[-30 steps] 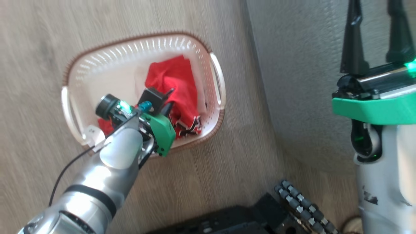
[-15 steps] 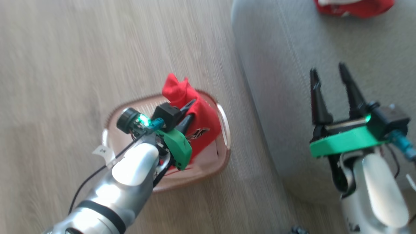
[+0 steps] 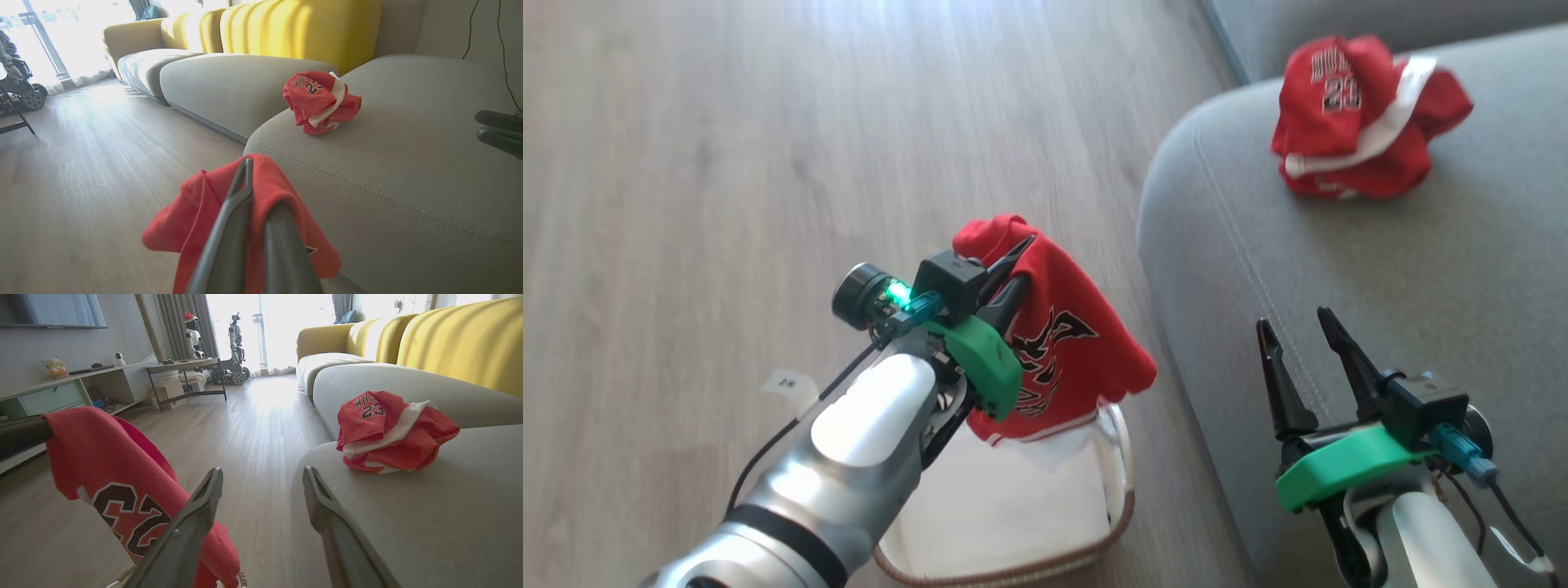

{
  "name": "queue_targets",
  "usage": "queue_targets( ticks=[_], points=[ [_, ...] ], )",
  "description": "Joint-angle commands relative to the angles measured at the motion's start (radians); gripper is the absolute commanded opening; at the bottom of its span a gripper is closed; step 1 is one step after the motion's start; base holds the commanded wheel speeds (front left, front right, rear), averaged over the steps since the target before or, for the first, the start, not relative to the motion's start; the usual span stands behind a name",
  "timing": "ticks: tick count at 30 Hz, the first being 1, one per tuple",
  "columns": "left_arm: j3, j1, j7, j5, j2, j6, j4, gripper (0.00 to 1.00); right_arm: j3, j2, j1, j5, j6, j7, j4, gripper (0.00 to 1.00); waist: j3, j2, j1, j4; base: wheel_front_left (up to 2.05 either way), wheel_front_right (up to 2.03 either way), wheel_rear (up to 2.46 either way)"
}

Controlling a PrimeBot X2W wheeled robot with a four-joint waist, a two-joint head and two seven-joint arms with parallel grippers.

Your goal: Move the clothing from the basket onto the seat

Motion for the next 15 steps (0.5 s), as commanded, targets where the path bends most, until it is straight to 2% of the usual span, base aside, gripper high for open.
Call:
queue_targets(
  ticks=[1, 15],
  points=[
    [0.035, -0.063, 0.009, -0.005, 0.028, 0.006, -0.041, 0.0, 0.026, 0.001, -0.021, 0.005, 0.0, -0.006, -0.023, 1.0, -0.067, -0.0001, 0.0001, 0.038, 0.0, 0.0, 0.0],
    [0.034, -0.151, 0.095, -0.024, 0.028, 0.015, -0.146, 0.0, 0.106, 0.001, -0.051, 0.01, 0.0, -0.006, 0.032, 1.0, -0.134, -0.0001, 0.0001, 0.113, 0.0, 0.0, 0.0]
  ],
)
